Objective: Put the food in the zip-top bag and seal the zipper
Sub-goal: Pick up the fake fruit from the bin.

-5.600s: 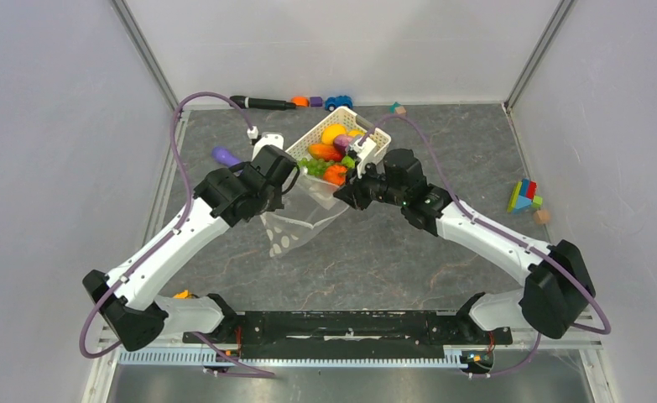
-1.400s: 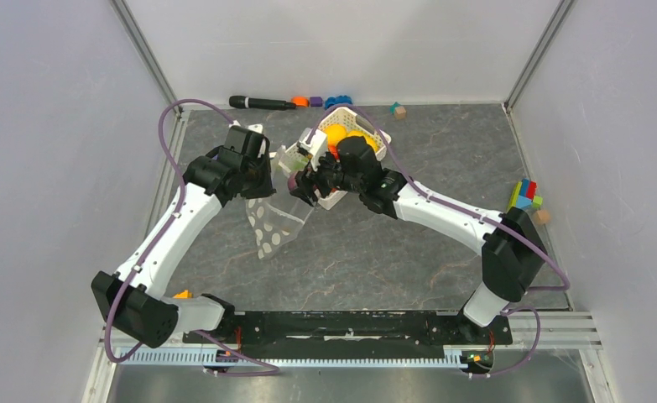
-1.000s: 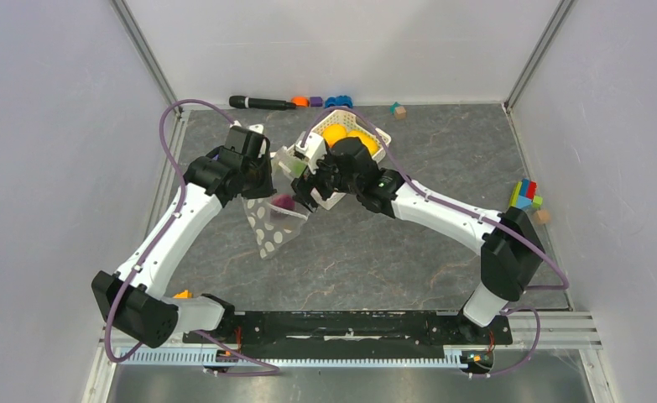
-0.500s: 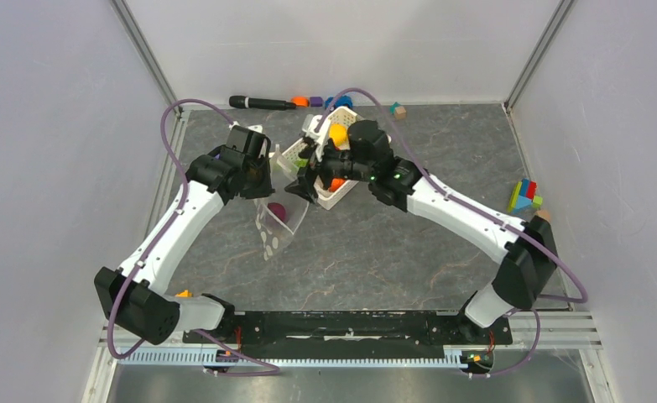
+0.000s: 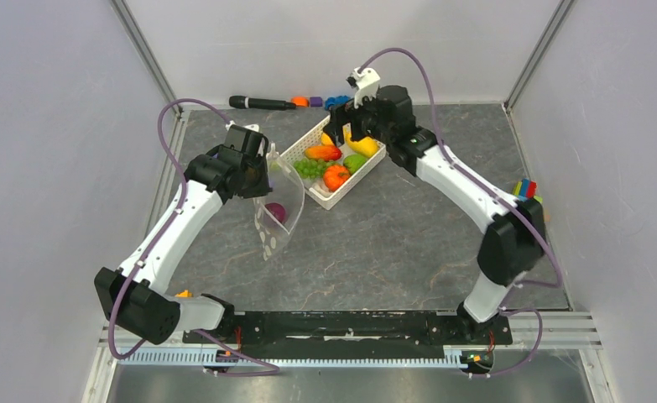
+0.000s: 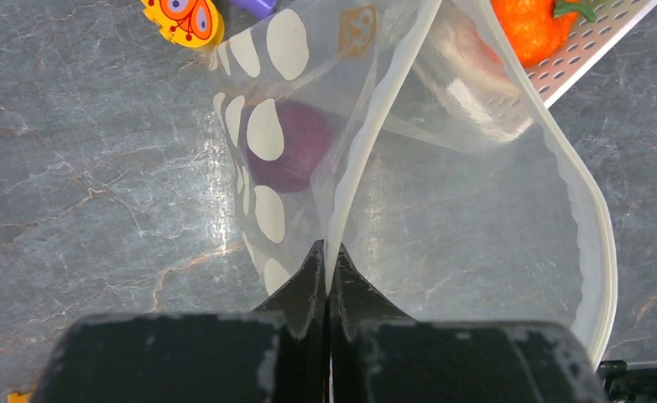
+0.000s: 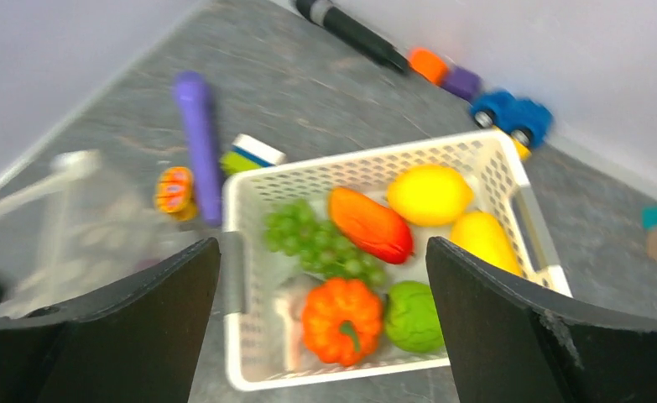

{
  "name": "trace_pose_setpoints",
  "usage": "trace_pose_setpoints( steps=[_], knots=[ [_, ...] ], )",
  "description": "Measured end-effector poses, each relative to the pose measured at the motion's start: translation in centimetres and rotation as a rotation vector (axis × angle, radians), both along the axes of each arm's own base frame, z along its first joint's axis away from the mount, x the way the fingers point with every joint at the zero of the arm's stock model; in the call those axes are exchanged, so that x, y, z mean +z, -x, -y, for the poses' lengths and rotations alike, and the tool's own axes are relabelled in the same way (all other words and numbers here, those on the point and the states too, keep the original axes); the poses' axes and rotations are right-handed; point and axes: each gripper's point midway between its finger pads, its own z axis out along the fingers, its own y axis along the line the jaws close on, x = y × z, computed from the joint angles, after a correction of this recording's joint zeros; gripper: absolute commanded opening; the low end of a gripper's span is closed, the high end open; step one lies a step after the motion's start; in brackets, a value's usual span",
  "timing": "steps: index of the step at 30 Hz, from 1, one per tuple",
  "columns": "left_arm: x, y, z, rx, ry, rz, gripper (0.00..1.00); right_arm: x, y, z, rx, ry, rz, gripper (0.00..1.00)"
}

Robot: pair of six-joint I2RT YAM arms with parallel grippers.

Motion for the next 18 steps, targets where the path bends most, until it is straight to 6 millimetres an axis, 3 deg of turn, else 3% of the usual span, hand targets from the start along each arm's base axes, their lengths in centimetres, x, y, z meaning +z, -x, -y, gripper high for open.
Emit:
trace_pose_setpoints(
  steps=[3, 6, 11, 18],
  knots=[
    [0.0, -0.1, -0.2, 0.007, -0.009, 0.003, 0.02, -4.5, -4.3, 0.5, -0.141, 0.106, -0.08, 0.98],
    [0.0, -0.1, -0.3, 0.011, -0.012, 0.006, 0.02, -8.6, -7.0, 1.5, -0.25, 0.209, -0.133, 0.98],
    [0.1, -0.2, -0.6, 0.019, -0.017, 0.01, 0.02, -14.1, -10.0, 3.5, -0.362, 0.387, -0.158, 0.94],
    [0.1, -0.2, -0.6, 0.021, -0.017, 0.01, 0.02, -18.7, -12.1, 4.7, -0.352, 0.554, -0.135, 0.83]
  ],
)
